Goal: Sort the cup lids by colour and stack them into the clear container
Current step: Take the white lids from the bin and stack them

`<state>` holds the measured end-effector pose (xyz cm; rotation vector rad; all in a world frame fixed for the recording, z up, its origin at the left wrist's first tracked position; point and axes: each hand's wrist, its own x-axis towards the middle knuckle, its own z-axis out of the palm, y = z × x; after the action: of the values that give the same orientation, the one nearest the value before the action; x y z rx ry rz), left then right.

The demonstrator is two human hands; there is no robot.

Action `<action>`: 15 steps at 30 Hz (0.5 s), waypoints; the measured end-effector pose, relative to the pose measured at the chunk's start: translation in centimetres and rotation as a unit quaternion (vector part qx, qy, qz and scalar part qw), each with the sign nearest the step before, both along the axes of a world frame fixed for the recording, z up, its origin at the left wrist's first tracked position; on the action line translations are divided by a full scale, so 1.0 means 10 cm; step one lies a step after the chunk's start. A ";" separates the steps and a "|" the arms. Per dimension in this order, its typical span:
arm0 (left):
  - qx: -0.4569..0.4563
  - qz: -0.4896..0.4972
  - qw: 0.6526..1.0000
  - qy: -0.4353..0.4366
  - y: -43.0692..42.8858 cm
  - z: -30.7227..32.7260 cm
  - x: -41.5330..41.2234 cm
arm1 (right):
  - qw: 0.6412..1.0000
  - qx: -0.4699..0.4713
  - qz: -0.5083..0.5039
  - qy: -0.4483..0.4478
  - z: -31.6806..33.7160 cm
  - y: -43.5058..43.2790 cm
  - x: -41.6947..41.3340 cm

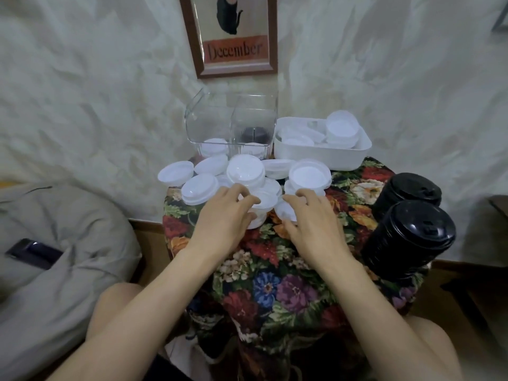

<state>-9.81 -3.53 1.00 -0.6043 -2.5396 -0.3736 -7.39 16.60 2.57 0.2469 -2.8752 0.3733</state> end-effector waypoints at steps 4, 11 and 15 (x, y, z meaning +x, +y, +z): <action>0.022 -0.005 1.000 0.013 -0.02 -0.04 0.06 | 1.000 -0.008 -0.014 -0.007 -0.07 0.03 -0.03; 0.181 0.020 0.983 -0.029 -0.07 0.04 0.58 | 0.996 -0.083 -0.005 0.027 -0.10 0.09 -0.05; 0.352 -0.001 0.924 -0.150 -0.03 0.06 0.81 | 0.954 -0.300 0.011 0.027 -0.06 0.11 0.09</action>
<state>-1.72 -3.80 1.57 -0.2768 -2.4192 -1.3880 -6.54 17.65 1.98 0.1703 -2.5535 1.1842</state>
